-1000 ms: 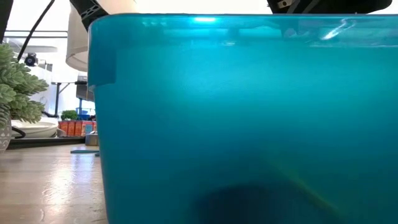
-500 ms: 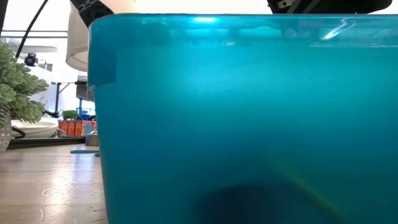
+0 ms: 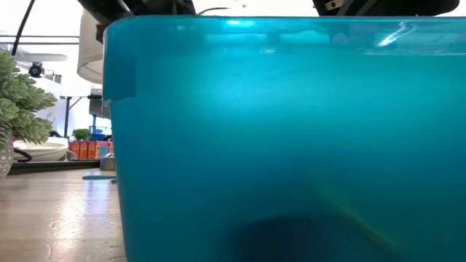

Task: Pick and place rubber bands into bin
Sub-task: Put the yellow rubber band into the blue bin

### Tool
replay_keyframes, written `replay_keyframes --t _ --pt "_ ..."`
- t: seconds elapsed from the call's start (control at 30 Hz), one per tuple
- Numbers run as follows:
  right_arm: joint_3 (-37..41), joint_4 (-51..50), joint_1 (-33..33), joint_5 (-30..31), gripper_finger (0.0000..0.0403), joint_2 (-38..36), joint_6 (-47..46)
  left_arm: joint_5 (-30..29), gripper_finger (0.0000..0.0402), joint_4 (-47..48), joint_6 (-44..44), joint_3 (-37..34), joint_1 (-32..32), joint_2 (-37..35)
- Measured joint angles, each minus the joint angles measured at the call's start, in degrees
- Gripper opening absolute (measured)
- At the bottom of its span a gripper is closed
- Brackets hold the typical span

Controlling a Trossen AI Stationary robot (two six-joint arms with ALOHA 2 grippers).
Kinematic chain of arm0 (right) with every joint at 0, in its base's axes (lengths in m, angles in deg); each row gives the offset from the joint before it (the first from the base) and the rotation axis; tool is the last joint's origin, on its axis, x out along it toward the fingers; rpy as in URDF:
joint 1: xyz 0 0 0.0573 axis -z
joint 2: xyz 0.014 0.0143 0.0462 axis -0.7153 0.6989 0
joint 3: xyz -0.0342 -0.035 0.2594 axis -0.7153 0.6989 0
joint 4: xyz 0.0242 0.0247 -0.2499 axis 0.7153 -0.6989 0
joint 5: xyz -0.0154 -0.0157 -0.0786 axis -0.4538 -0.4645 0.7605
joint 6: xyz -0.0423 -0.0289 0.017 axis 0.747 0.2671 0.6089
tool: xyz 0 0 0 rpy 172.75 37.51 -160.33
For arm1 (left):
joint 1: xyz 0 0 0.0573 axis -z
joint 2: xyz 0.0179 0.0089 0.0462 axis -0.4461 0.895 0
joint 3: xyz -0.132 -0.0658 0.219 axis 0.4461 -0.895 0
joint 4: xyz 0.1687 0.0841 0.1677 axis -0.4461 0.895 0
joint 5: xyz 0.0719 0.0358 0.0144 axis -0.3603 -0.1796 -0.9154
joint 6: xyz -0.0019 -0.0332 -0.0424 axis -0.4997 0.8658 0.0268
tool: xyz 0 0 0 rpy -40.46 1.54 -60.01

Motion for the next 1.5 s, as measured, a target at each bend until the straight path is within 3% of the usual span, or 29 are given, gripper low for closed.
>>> replay_keyframes --t 0.3,0.63,0.77,1.17,1.3,1.5 --pt "0.01 -1.09 0.00 0.11 0.0068 0.00 -0.04 -12.48 0.0000 -4.98 -1.26 0.02 6.42 -4.35" --pt "0.01 -1.53 0.02 0.42 0.0068 0.00 -0.02 -12.55 0.0000 -9.09 -4.66 0.05 12.30 -6.81" --pt "0.01 -3.66 0.02 3.77 0.0068 0.00 -0.18 -12.29 0.0000 -9.68 -6.68 0.08 14.33 -7.03" --pt "0.25 -16.95 0.21 25.19 0.0068 0.00 -11.72 1.59 0.0000 -14.01 -12.21 0.11 16.94 -6.84" --pt "0.48 -20.22 0.21 28.56 0.0068 0.00 -15.39 6.59 0.0000 -17.29 -13.38 0.11 17.03 -5.43" --pt "0.92 -20.82 0.67 28.68 0.0068 0.00 -16.55 12.45 0.0000 -23.12 -14.64 0.13 17.05 -3.02"
